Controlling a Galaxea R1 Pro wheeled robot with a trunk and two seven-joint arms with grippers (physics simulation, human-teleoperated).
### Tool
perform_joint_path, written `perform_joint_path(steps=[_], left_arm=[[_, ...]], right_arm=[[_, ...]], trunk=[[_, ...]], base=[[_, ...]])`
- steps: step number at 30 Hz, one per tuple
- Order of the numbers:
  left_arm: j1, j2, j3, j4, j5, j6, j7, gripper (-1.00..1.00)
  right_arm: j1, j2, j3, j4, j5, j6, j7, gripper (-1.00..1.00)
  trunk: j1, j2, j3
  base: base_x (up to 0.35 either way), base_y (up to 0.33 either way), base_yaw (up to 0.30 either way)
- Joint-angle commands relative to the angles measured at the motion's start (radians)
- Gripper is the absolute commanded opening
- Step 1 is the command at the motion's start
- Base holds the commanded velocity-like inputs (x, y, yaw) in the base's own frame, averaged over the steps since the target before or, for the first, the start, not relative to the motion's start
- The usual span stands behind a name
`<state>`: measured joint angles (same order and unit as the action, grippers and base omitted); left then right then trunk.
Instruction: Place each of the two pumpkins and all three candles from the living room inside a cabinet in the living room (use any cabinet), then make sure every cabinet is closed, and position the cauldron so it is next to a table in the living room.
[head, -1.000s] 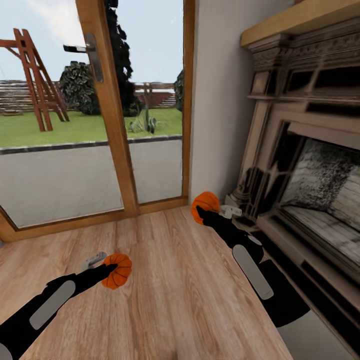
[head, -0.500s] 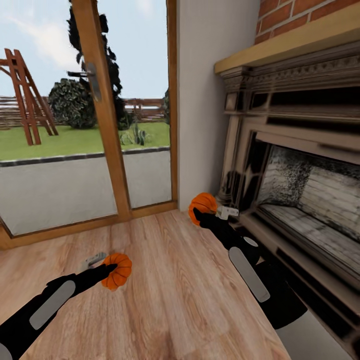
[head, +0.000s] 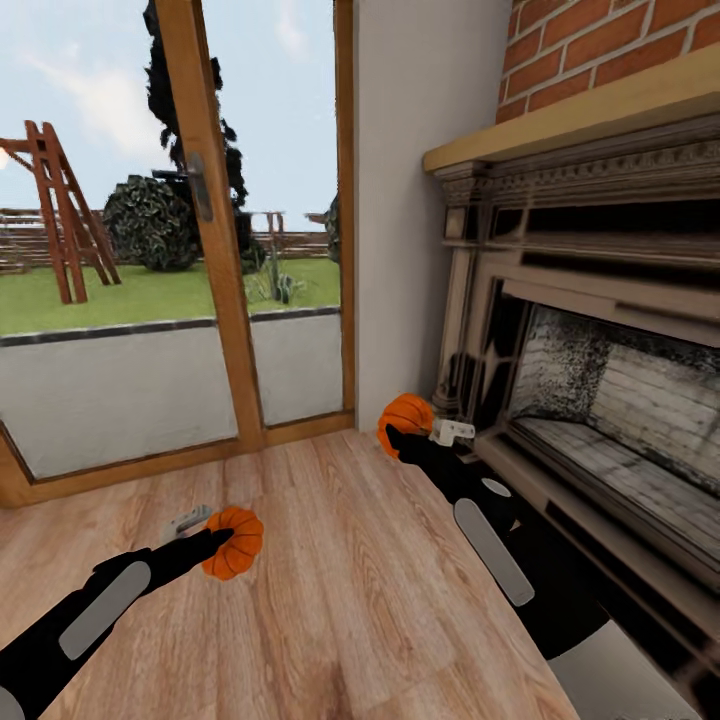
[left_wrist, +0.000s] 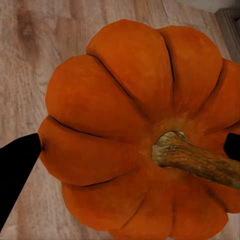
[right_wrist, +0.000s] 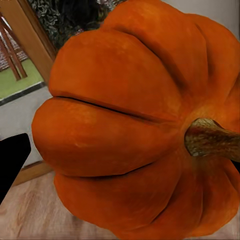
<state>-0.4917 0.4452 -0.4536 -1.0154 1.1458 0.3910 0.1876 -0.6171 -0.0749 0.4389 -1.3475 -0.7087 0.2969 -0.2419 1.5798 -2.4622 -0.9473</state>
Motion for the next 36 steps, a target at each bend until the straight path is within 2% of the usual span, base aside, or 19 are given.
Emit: perform_joint_path(steps=[1, 16, 20, 27, 30, 31, 32, 33, 34, 35, 36], left_arm=[[-0.001, 0.001, -0.004, -0.002, 0.011, 0.000, 0.010, -1.00], [-0.001, 0.000, -0.005, 0.000, 0.011, -0.001, 0.013, -1.00], [-0.001, 0.000, -0.005, 0.000, 0.011, 0.000, 0.013, -1.00], [-0.001, 0.000, -0.005, 0.000, 0.011, -0.001, 0.013, -1.00], [-0.001, -0.004, -0.007, 0.028, 0.009, 0.000, 0.013, -1.00], [-0.001, -0.006, -0.008, 0.042, 0.007, 0.000, 0.015, -1.00], [-0.001, -0.006, -0.009, 0.045, 0.007, 0.000, 0.017, -1.00], [-0.001, -0.014, -0.013, 0.064, 0.006, 0.001, 0.018, -1.00], [-0.001, -0.033, -0.015, 0.092, 0.004, 0.001, 0.019, -1.00], [-0.001, -0.074, -0.014, 0.128, 0.000, 0.000, 0.020, -1.00], [-0.001, -0.088, -0.013, 0.138, 0.000, -0.001, 0.021, -1.00]], right_arm=[[-0.001, 0.000, 0.004, 0.006, -0.005, 0.001, -0.008, -1.00], [-0.001, -0.001, 0.005, 0.010, -0.003, 0.002, -0.005, -1.00], [-0.001, -0.002, 0.037, 0.008, -0.001, 0.001, -0.004, -1.00], [-0.001, -0.002, 0.044, 0.007, 0.000, 0.001, -0.005, -1.00], [-0.001, -0.001, 0.051, 0.050, 0.002, -0.039, -0.005, -1.00], [-0.001, 0.000, 0.058, 0.107, 0.028, -0.083, -0.005, -1.00], [-0.001, 0.000, 0.058, 0.124, 0.045, -0.096, -0.005, -1.00], [-0.001, -0.001, 0.058, 0.155, 0.073, -0.122, -0.006, -1.00], [-0.001, -0.001, 0.059, 0.191, 0.085, -0.145, -0.006, -1.00], [-0.001, -0.002, 0.066, 0.249, 0.095, -0.184, -0.008, -1.00], [-0.001, -0.002, 0.078, 0.274, 0.097, -0.199, -0.010, -1.00]], trunk=[[-0.004, 0.007, 0.002], [-0.062, 0.112, 0.049], [-0.077, 0.140, 0.062], [-0.104, 0.189, 0.084], [-0.115, 0.210, 0.093], [-0.119, 0.217, 0.096], [-0.123, 0.224, 0.099], [-0.127, 0.231, 0.102], [-0.131, 0.238, 0.105], [-0.134, 0.245, 0.109], [-0.138, 0.252, 0.112]], base=[[0.000, 0.000, 0.000], [0.000, 0.000, 0.000], [0.000, 0.000, 0.000], [0.000, 0.000, 0.000], [0.000, 0.000, 0.000], [0.000, 0.000, 0.000], [0.000, 0.000, 0.000], [0.000, 0.000, 0.000], [0.000, 0.000, 0.000], [0.000, 0.000, 0.000], [0.000, 0.000, 0.000]])
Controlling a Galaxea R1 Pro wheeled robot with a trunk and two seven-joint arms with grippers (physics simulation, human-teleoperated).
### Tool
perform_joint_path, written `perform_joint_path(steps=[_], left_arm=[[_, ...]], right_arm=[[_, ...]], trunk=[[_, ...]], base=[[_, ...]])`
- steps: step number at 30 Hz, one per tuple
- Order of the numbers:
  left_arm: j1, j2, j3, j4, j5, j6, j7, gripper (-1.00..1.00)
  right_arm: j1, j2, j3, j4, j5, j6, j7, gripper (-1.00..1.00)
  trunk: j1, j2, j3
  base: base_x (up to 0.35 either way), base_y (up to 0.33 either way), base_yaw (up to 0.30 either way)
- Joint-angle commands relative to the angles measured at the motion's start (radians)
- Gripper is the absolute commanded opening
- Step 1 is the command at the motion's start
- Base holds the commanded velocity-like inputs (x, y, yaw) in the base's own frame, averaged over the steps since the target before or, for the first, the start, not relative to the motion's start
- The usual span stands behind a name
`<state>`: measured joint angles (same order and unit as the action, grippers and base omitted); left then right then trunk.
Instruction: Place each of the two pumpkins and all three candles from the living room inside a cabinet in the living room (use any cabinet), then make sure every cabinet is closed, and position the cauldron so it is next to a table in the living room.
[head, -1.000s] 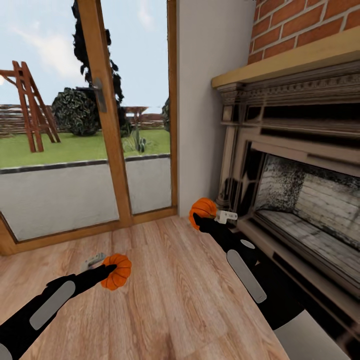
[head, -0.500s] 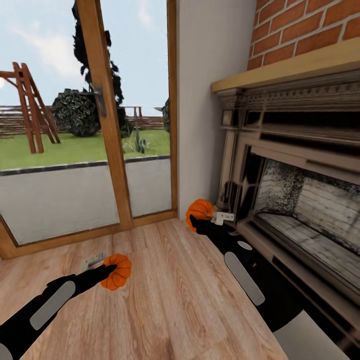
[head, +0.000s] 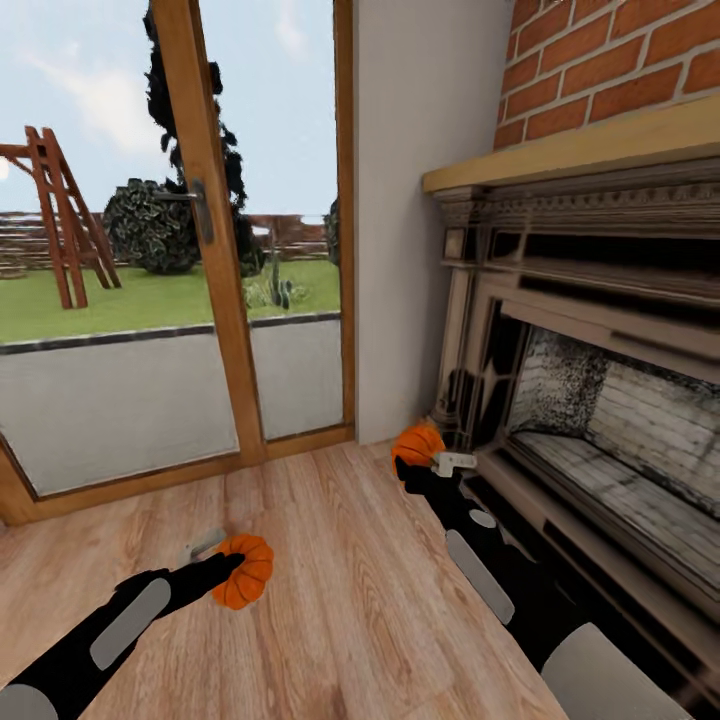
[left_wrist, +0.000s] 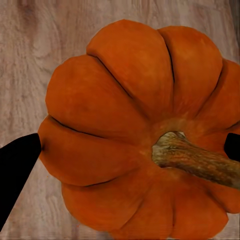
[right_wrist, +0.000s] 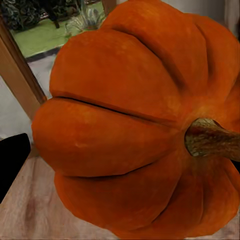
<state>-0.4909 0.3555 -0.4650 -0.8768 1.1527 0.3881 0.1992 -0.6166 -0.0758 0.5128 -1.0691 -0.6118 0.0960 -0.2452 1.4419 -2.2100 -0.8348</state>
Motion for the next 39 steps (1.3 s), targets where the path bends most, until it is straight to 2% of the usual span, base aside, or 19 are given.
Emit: perform_joint_path(steps=[1, 6, 9, 11, 12, 13, 16, 22, 24, 29, 33, 37, 39], left_arm=[[-0.001, -0.004, -0.002, 0.004, -0.008, 0.002, 0.009, -1.00], [-0.001, -0.016, -0.006, 0.047, -0.010, 0.002, 0.006, -1.00], [-0.001, -0.040, -0.009, 0.121, -0.013, 0.000, 0.004, -1.00], [-0.001, -0.052, -0.012, 0.170, -0.044, -0.001, 0.003, -1.00], [-0.001, -0.078, -0.013, 0.223, -0.072, -0.018, 0.002, -1.00], [-0.001, -0.101, -0.013, 0.286, -0.084, -0.055, -0.001, -1.00], [-0.001, -0.134, -0.015, 0.399, -0.091, -0.134, -0.006, -1.00], [-0.001, -0.151, -0.033, 0.513, -0.093, -0.188, -0.007, -1.00], [-0.001, -0.163, -0.047, 0.559, -0.093, -0.222, -0.007, -1.00], [-0.001, -0.198, -0.084, 0.655, -0.091, -0.316, -0.009, -1.00], [-0.001, -0.233, -0.098, 0.736, -0.091, -0.389, -0.009, -1.00], [-0.001, -0.246, -0.101, 0.771, -0.091, -0.461, -0.009, -1.00], [-0.002, -0.250, -0.102, 0.781, -0.091, -0.506, -0.009, -1.00]], right_arm=[[-0.001, -0.002, 0.014, 0.014, 0.001, -0.005, -0.008, -1.00], [0.005, -0.002, 0.030, 0.107, 0.002, -0.063, -0.009, -1.00], [0.030, -0.005, 0.031, 0.137, 0.002, -0.081, -0.009, -1.00], [0.063, -0.008, 0.031, 0.141, 0.004, -0.083, -0.010, -1.00], [0.093, -0.008, 0.032, 0.142, 0.004, -0.086, -0.011, -1.00], [0.115, -0.008, 0.032, 0.142, 0.005, -0.086, -0.011, -1.00], [0.163, -0.009, 0.032, 0.144, 0.012, -0.087, -0.011, -1.00], [0.235, -0.009, 0.032, 0.144, 0.078, -0.106, -0.012, -1.00], [0.267, -0.009, 0.032, 0.144, 0.101, -0.140, -0.016, -1.00], [0.325, -0.008, 0.033, 0.161, 0.126, -0.193, -0.036, -1.00], [0.353, -0.006, 0.035, 0.205, 0.146, -0.239, -0.042, -1.00], [0.362, -0.002, 0.044, 0.281, 0.153, -0.299, -0.042, -1.00], [0.364, 0.000, 0.059, 0.351, 0.155, -0.372, -0.042, -1.00]], trunk=[[-0.004, 0.007, 0.002], [-0.023, 0.042, 0.018], [-0.035, 0.063, 0.027], [-0.043, 0.077, 0.034], [-0.046, 0.084, 0.037], [-0.050, 0.091, 0.040], [-0.062, 0.112, 0.049], [-0.085, 0.154, 0.068], [-0.092, 0.168, 0.074], [-0.112, 0.203, 0.092], [-0.127, 0.231, 0.108], [-0.142, 0.259, 0.125], [-0.150, 0.273, 0.133]], base=[[0.000, 0.000, 0.000], [0.000, 0.000, 0.000], [0.000, 0.000, 0.000], [0.000, 0.000, 0.000], [0.000, 0.000, 0.000], [0.000, 0.000, 0.000], [0.000, 0.000, 0.000], [0.000, 0.000, 0.000], [0.000, 0.000, 0.000], [0.000, 0.000, -0.036], [0.000, 0.000, -0.139], [0.000, 0.000, -0.164], [0.000, 0.000, -0.170]])
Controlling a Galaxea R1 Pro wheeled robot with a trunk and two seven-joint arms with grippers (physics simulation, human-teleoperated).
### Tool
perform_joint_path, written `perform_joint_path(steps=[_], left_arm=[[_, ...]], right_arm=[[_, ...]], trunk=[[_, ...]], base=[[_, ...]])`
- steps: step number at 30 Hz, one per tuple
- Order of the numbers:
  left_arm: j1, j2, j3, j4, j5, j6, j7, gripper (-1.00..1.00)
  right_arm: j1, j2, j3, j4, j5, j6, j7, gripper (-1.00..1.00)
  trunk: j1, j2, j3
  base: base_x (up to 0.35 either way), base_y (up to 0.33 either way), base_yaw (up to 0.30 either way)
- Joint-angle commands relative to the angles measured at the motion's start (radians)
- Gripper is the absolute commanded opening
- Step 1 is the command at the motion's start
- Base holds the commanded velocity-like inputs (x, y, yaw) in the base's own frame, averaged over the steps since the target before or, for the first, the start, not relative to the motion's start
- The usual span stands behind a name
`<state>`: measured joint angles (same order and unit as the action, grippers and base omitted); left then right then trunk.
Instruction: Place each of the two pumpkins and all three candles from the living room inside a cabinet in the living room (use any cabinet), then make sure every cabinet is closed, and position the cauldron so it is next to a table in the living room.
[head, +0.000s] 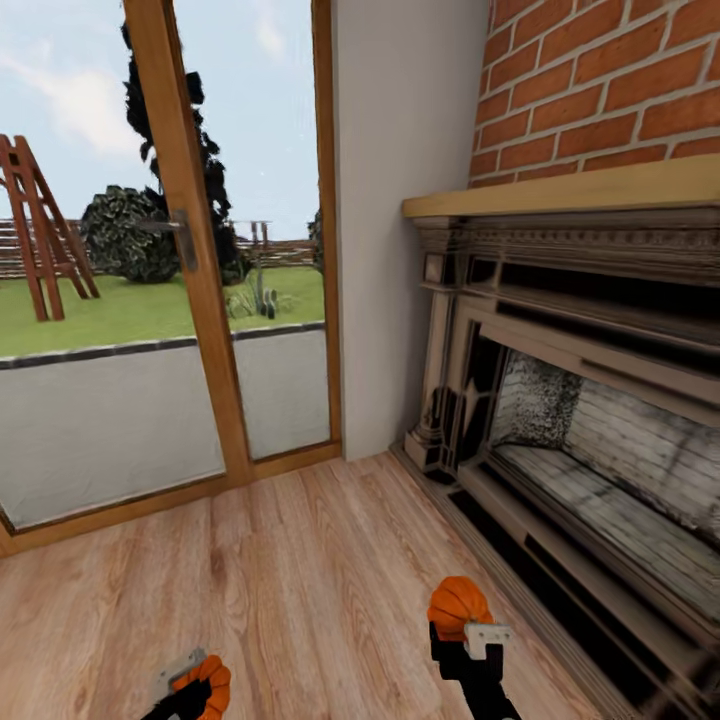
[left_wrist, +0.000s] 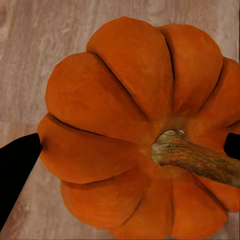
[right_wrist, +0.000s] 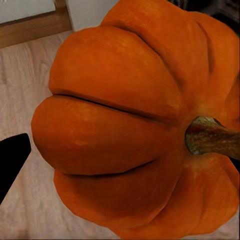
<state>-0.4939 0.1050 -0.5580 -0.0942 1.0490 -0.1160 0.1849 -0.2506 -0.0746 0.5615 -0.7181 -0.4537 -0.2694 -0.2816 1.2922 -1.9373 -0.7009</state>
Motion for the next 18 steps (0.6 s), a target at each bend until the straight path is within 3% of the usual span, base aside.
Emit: perform_joint_path(steps=[1, 3, 4, 5, 8, 11, 12, 18], left_arm=[[0.000, -0.001, -0.009, 0.000, 0.012, -0.019, 0.005, -1.00], [0.000, -0.006, -0.009, 0.003, 0.012, -0.052, 0.005, -1.00], [0.000, -0.016, -0.010, 0.009, 0.012, -0.087, 0.006, -1.00], [0.000, -0.020, -0.010, 0.015, 0.012, -0.101, 0.006, -1.00], [0.001, -0.038, -0.011, 0.060, 0.012, -0.149, 0.007, -1.00], [0.008, -0.044, -0.014, 0.067, 0.012, -0.195, 0.006, -1.00], [0.009, -0.058, -0.015, 0.068, 0.014, -0.203, 0.007, -1.00], [0.010, -0.063, -0.033, 0.068, 0.014, -0.204, 0.007, -1.00]], right_arm=[[-0.002, 0.000, 0.015, 0.024, -0.003, -0.038, -0.005, -1.00], [-0.001, 0.012, 0.022, 0.080, -0.001, -0.089, -0.005, -1.00], [-0.001, 0.049, 0.023, 0.178, 0.014, -0.145, -0.005, -1.00], [-0.001, 0.062, 0.023, 0.219, 0.026, -0.173, -0.005, -1.00], [-0.001, 0.085, 0.021, 0.333, 0.060, -0.297, -0.005, -1.00], [-0.001, 0.093, 0.019, 0.360, 0.058, -0.314, -0.006, -1.00], [-0.001, 0.111, 0.017, 0.365, 0.057, -0.315, -0.007, -1.00], [-0.001, 0.114, 0.015, 0.365, 0.055, -0.315, -0.007, -1.00]], trunk=[[-0.004, 0.007, 0.003], [-0.012, 0.021, 0.012], [-0.016, 0.028, 0.016], [-0.019, 0.035, 0.021], [-0.031, 0.056, 0.033], [-0.042, 0.077, 0.046], [-0.046, 0.084, 0.050], [-0.069, 0.126, 0.073]], base=[[0.000, 0.000, -0.172], [0.000, 0.000, -0.173], [0.000, 0.000, -0.174], [0.000, 0.000, -0.174], [-0.071, 0.000, -0.174], [-0.285, 0.000, -0.175], [-0.336, 0.000, -0.210], [-0.337, 0.000, -0.230]])
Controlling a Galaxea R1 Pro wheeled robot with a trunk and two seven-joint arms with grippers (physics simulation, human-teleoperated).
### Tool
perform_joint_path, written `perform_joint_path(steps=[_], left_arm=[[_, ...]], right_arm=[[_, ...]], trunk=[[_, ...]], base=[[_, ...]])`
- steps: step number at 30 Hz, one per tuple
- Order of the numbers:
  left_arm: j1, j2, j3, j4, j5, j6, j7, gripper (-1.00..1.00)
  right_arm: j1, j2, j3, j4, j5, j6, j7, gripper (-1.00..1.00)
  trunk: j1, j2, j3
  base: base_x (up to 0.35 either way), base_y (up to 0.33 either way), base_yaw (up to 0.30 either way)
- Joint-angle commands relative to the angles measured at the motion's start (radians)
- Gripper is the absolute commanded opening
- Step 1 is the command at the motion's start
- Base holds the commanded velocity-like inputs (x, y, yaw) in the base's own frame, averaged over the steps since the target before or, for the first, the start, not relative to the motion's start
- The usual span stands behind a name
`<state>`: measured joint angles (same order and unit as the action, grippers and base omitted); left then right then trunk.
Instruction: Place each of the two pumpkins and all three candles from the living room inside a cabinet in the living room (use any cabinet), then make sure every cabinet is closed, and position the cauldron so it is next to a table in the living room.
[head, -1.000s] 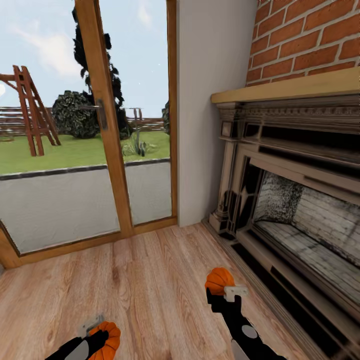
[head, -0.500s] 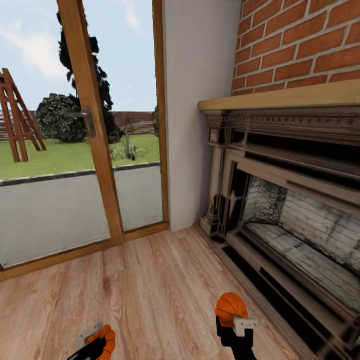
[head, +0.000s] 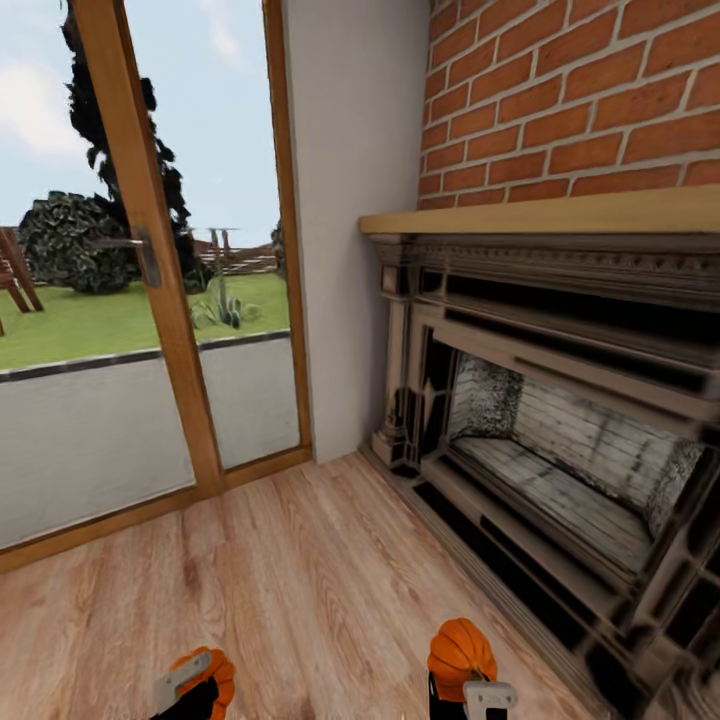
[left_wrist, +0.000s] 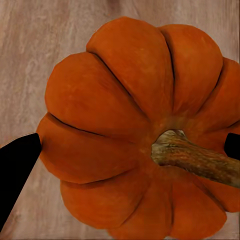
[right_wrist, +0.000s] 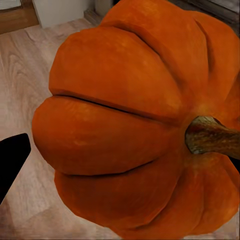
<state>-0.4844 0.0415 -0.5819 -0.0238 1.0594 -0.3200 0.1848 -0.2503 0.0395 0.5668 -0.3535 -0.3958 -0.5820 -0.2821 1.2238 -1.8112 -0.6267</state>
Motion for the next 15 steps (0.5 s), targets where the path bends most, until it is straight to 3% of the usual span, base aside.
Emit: perform_joint_path(steps=[1, 6, 11, 15], left_arm=[[0.000, 0.000, -0.015, -0.002, 0.004, 0.000, 0.007, -1.00], [0.001, 0.000, -0.026, -0.002, 0.005, 0.001, 0.008, -1.00], [0.015, -0.017, -0.026, -0.001, 0.005, 0.001, 0.012, -1.00], [0.034, -0.018, -0.026, -0.001, 0.005, 0.003, 0.013, -1.00]], right_arm=[[-0.001, -0.001, 0.009, 0.001, -0.003, -0.002, -0.006, -1.00], [-0.001, 0.000, 0.008, 0.001, -0.002, -0.001, -0.006, -1.00], [-0.001, 0.000, 0.010, 0.006, 0.000, -0.001, -0.006, -1.00], [-0.001, 0.001, 0.010, 0.008, 0.000, -0.001, -0.006, -1.00]], trunk=[[-0.005, 0.007, 0.003], [-0.024, 0.042, 0.018], [-0.043, 0.077, 0.034], [-0.058, 0.105, 0.047]], base=[[-0.338, 0.000, -0.252], [-0.338, 0.000, -0.267], [-0.335, 0.000, -0.270], [-0.105, 0.000, -0.270]])
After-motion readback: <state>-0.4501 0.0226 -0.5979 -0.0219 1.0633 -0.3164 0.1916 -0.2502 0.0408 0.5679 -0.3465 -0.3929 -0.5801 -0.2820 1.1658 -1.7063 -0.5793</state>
